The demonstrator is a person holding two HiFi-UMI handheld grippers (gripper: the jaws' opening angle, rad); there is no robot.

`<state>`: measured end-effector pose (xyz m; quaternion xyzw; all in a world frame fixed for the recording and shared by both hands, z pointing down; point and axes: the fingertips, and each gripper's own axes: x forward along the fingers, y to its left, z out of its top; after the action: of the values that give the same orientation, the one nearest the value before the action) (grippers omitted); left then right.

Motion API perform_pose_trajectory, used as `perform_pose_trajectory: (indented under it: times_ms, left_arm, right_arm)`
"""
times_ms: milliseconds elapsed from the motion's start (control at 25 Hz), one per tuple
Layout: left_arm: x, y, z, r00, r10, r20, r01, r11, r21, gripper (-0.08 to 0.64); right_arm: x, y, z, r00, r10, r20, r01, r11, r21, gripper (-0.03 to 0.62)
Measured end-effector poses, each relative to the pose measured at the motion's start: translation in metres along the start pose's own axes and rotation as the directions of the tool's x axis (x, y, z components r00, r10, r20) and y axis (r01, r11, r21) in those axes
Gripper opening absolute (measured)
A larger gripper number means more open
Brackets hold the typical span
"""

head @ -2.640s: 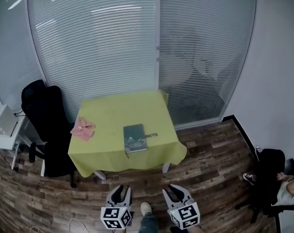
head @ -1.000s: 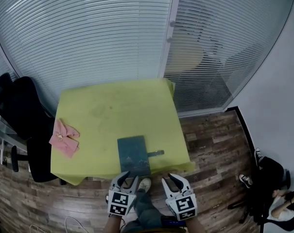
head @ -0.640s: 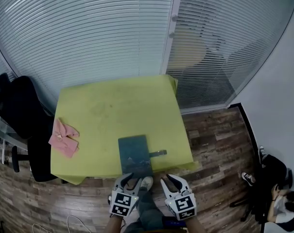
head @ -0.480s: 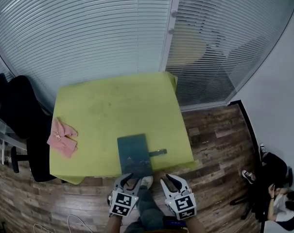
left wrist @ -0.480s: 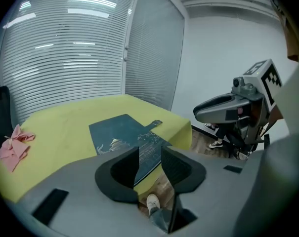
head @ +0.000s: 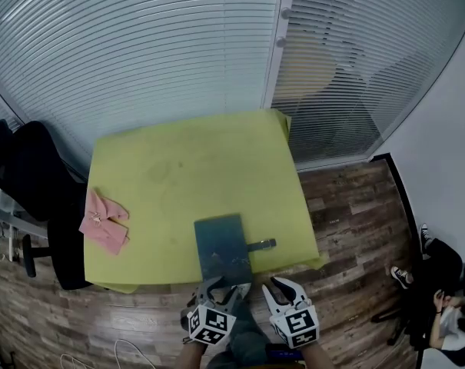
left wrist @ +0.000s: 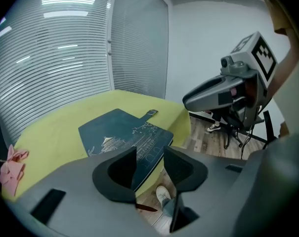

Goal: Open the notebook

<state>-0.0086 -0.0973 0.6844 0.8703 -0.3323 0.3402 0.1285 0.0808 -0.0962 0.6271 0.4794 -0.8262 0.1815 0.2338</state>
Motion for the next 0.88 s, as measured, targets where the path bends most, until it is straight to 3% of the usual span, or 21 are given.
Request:
perform_pose_trajectory:
  times_ms: [200,400,560,880]
  left_arm:
    - [0.0068,-0.0021,-0.0024,1.0,0.016,-0.022,-0.014,0.995,0.1,0.199]
    - [0.0086,-0.0027,-0.004,0.999,0.03,-0.025,-0.026,0.989,0.149,0.202]
    - [0.0097,-0.0037,-0.005,0.998,0.047,-0.04,-0.037,0.974,0.226,0.201]
    - [0.0102,-0.0032,-0.0058,0.998,0.053,-0.035,-0.044,0.971,0.233,0.196]
  right_arm:
    - [0.0044,-0.0051,0.0044,1.0,-0.005,0.001,0.005,1.0,0.002,0.094]
    - [0.006,-0.0081,0.0073,1.0,-0.008,-0.001,0.008,1.0,0.009,0.092]
    - [0.0075,-0.0101,0.0077,1.0,-0.009,0.003,0.009,1.0,0.011,0.092]
    - [0.0071,-0.0046,0.0078,1.0,0.011,-0.007,-0.011,1.0,0.015,0.084]
